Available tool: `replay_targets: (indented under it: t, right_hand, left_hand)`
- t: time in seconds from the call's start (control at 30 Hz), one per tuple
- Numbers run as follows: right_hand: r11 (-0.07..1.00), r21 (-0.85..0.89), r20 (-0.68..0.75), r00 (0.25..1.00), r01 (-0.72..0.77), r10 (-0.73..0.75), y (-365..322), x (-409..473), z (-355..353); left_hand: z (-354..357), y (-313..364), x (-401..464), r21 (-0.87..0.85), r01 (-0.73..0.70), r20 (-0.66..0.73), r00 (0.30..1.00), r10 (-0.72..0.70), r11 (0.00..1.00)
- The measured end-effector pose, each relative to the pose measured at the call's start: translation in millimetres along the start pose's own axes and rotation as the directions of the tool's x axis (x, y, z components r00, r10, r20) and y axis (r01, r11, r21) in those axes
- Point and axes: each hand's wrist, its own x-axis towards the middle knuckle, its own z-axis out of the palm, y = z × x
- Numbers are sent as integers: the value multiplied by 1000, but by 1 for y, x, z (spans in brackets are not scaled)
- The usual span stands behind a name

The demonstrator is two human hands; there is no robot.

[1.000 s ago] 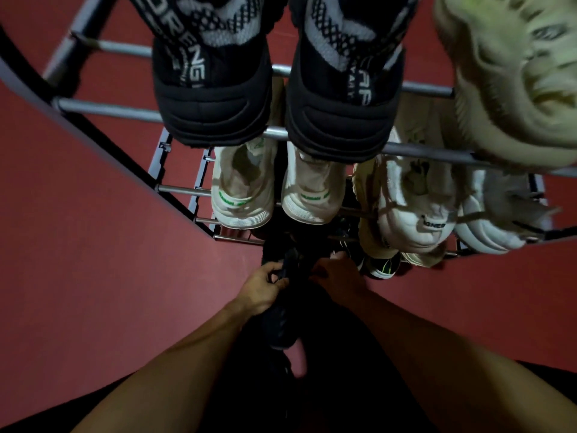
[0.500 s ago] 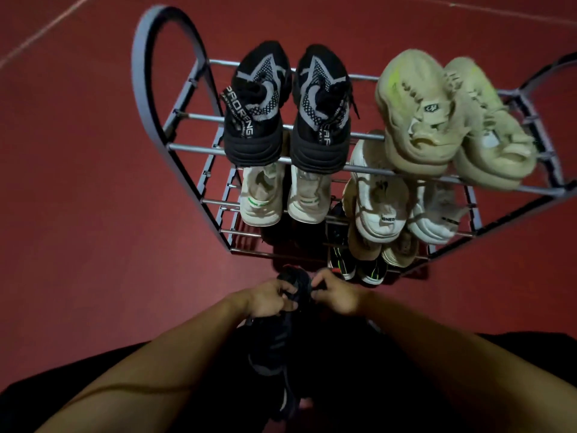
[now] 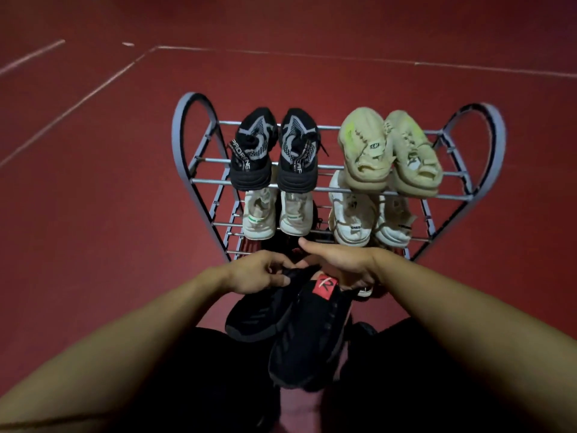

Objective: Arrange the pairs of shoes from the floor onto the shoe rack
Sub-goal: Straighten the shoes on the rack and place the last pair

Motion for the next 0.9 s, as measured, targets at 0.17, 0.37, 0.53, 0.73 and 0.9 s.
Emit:
replay_targets:
  t: [0.17, 0.37, 0.53, 0.73, 0.9]
  right_hand:
    - [991, 35, -31, 991, 132, -131, 6, -3, -6]
    - [990, -101, -112, 988, 98, -109, -5, 7, -5]
    - [994, -73, -193, 977, 75, -88, -9, 5, -9]
    - [995, 27, -162, 982, 98, -93, -16, 12, 3]
    - [997, 21, -137, 988, 77, -73, -16, 25, 11]
  left_hand:
    - [-14, 7, -6, 48, 3, -64, 998, 0, 999]
    - [-7, -20, -10, -57, 5, -108, 994, -11, 998]
    - [-11, -33, -9, -106, 24, -126, 991, -37, 994]
    - [-9, -31, -6, -82, 6, -179, 984, -20, 997]
    - [-4, -28, -4, 1, 7, -124, 992, -7, 1000]
